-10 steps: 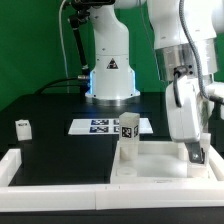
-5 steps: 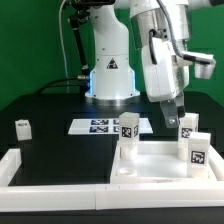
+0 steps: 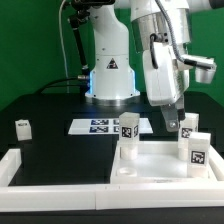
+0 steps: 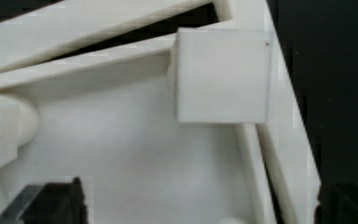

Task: Assemble square table

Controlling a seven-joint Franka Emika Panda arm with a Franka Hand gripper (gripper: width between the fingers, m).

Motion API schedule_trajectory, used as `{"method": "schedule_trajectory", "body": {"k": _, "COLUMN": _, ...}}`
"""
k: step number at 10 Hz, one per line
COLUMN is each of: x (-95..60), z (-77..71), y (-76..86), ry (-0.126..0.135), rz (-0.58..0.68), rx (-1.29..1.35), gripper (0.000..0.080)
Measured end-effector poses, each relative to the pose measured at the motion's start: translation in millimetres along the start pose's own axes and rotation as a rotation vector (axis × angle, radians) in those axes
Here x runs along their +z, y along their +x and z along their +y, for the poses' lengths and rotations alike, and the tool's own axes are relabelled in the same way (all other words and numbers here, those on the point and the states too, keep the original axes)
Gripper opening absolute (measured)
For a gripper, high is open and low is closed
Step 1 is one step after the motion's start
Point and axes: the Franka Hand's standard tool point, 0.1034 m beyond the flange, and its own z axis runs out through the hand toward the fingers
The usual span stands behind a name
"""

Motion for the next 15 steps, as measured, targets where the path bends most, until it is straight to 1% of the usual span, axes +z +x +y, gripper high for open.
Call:
{"method": "schedule_trajectory", "body": {"k": 1, "x": -1.9, "z": 3.4, "y": 10.0, "ry": 0.02, "rz": 0.011, "rx": -0.048, "gripper": 0.0649}}
{"method": "schedule_trajectory", "body": {"k": 3, "x": -21.6, "z": 11.7, "y": 38.8, "ry": 0.048, "rz": 0.022, "rx": -0.169, "gripper": 0.0649}}
{"method": "schedule_trajectory", "body": {"k": 4, "x": -27.5, "z": 13.1, "y": 52.9, "ry": 0.059, "rz": 0.028, "rx": -0.19, "gripper": 0.0649}}
{"method": "schedule_trajectory", "body": {"k": 5, "x": -31.5, "z": 15.2, "y": 68.0, "ry": 0.068, "rz": 0.04, "rx": -0.265, "gripper": 0.0649}}
{"method": "schedule_trajectory", "body": {"k": 6, "x": -32.5, "z": 16.3, "y": 77.7, "ry": 0.062, "rz": 0.049, "rx": -0.383, "gripper": 0.0649}}
{"method": "schedule_trajectory", "body": {"k": 8, "x": -31.0, "z": 17.0, "y": 74.8, "ry": 0.057, "rz": 0.052, "rx": -0.479, "gripper": 0.0649}}
{"method": "schedule_trajectory", "body": {"k": 11, "x": -30.8, "z": 16.9, "y": 76.4, "ry": 0.051, "rz": 0.06, "rx": -0.689, "gripper": 0.0649}}
{"method": "schedule_trajectory", "body": {"k": 12, "x": -31.0, "z": 16.9, "y": 80.8, "ry": 0.05, "rz": 0.067, "rx": -0.789, "gripper": 0.0649}}
{"method": "schedule_trajectory", "body": {"k": 13, "x": -32.2, "z": 18.7, "y": 100.6, "ry": 0.057, "rz": 0.097, "rx": -0.935, "gripper": 0.0649}}
{"method": "schedule_trajectory", "body": {"k": 15, "x": -36.3, "z": 31.6, "y": 138.0, "ry": 0.037, "rz": 0.132, "rx": -1.113, "gripper": 0.0649}}
